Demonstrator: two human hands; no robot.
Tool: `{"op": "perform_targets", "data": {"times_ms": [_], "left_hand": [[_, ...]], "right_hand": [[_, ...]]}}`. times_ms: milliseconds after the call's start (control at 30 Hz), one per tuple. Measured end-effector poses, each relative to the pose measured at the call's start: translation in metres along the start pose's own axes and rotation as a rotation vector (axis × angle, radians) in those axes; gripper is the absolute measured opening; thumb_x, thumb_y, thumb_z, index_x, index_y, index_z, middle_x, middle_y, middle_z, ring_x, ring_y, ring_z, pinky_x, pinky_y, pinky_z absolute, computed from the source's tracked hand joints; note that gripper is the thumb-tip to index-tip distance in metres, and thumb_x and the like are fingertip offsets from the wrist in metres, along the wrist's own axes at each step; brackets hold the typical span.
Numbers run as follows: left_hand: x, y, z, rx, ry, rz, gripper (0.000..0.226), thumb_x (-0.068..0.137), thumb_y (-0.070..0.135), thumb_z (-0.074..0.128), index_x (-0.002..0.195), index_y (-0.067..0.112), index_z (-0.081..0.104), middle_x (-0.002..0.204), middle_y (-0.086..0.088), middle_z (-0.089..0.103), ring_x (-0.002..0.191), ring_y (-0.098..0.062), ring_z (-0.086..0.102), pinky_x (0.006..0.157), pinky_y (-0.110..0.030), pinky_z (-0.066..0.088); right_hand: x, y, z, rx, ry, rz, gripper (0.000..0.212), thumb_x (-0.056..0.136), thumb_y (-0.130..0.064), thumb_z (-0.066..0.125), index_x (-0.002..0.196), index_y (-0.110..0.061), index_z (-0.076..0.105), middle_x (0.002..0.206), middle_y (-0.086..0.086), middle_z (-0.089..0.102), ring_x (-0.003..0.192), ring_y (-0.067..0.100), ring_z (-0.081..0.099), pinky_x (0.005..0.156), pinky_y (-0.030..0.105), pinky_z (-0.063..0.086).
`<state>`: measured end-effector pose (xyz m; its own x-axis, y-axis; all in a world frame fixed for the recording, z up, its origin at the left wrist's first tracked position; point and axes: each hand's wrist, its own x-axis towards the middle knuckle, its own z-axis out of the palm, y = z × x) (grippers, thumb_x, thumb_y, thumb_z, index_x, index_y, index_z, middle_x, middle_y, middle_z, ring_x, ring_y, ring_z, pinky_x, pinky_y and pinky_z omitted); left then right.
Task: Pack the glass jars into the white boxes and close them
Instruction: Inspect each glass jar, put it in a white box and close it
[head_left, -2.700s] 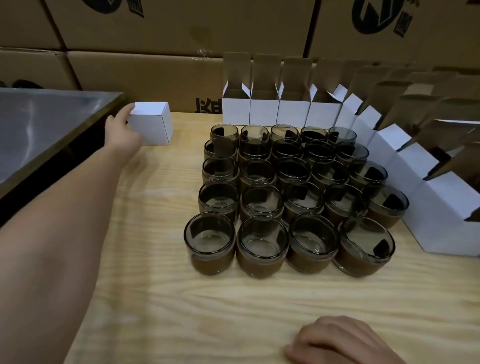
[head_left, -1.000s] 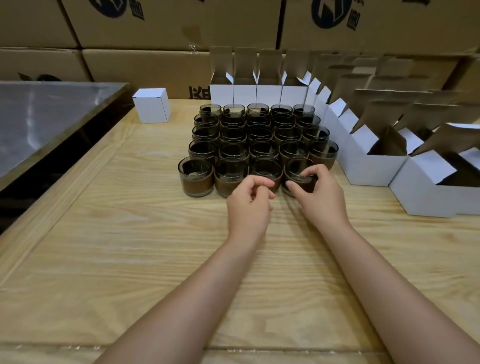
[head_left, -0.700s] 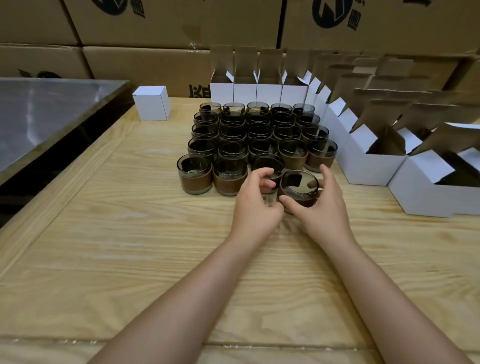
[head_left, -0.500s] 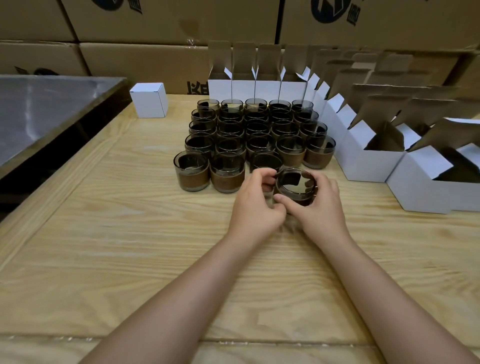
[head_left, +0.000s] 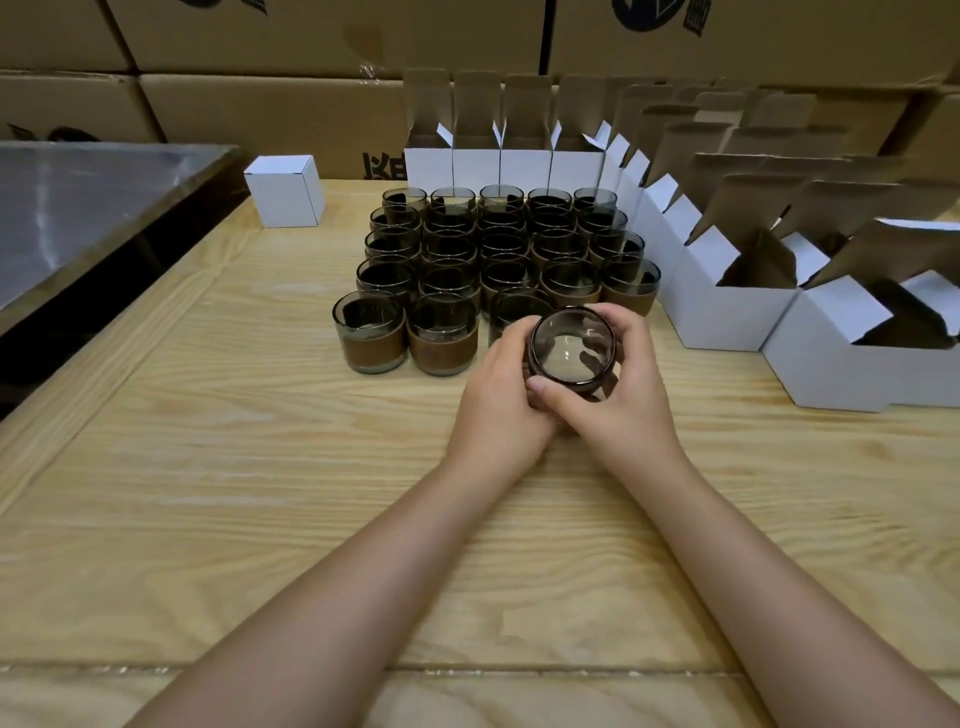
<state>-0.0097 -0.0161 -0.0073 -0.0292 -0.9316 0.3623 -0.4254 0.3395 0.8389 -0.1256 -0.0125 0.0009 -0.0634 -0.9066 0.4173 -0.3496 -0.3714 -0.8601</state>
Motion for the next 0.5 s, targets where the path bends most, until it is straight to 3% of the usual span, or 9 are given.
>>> {"op": "perform_targets", "data": {"times_ms": [133, 300, 400, 500], "left_hand": [[-0.0001, 0.0002, -0.0012, -0.053, 0.025, 0.001, 0.057, 0.075, 0.008, 0.065, 0.128, 0.022, 0.051, 0.118, 0.002, 0.059, 0.098, -0.001, 0.056, 0.074, -0.003, 0.040], [-0.0002, -0.0021, -0.0007, -0.042, 0.046, 0.019, 0.057, 0.075, 0.004, 0.065, 0.127, 0.021, 0.050, 0.117, 0.002, 0.055, 0.097, 0.005, 0.052, 0.080, -0.005, 0.041], [0.0001, -0.0030, -0.0008, -0.050, 0.048, 0.041, 0.057, 0.074, 0.003, 0.069, 0.126, 0.020, 0.051, 0.115, 0.002, 0.053, 0.092, 0.018, 0.049, 0.077, -0.002, 0.040], [0.0001, -0.0046, -0.0012, -0.035, 0.046, 0.060, 0.055, 0.074, 0.004, 0.069, 0.124, 0.020, 0.053, 0.112, 0.003, 0.052, 0.088, 0.012, 0.051, 0.076, -0.002, 0.038]], "right_hand": [[-0.0024, -0.0032, -0.0024, 0.091, -0.081, -0.001, 0.071, 0.068, -0.016, 0.081, 0.124, -0.021, 0.039, 0.121, -0.002, 0.051, 0.107, -0.007, 0.051, 0.097, 0.022, 0.045], [-0.0010, -0.0032, -0.0045, 0.046, -0.101, -0.039, 0.070, 0.072, -0.012, 0.082, 0.129, -0.021, 0.044, 0.126, 0.001, 0.053, 0.117, 0.008, 0.053, 0.100, 0.026, 0.045], [0.0001, -0.0024, -0.0054, 0.040, -0.085, -0.038, 0.069, 0.067, -0.013, 0.086, 0.120, -0.028, 0.045, 0.116, -0.007, 0.056, 0.108, 0.004, 0.056, 0.092, 0.018, 0.045], [-0.0005, -0.0021, -0.0040, 0.036, -0.047, -0.025, 0.067, 0.064, -0.017, 0.088, 0.114, -0.032, 0.045, 0.110, -0.013, 0.055, 0.101, -0.001, 0.057, 0.084, 0.011, 0.043]]}}
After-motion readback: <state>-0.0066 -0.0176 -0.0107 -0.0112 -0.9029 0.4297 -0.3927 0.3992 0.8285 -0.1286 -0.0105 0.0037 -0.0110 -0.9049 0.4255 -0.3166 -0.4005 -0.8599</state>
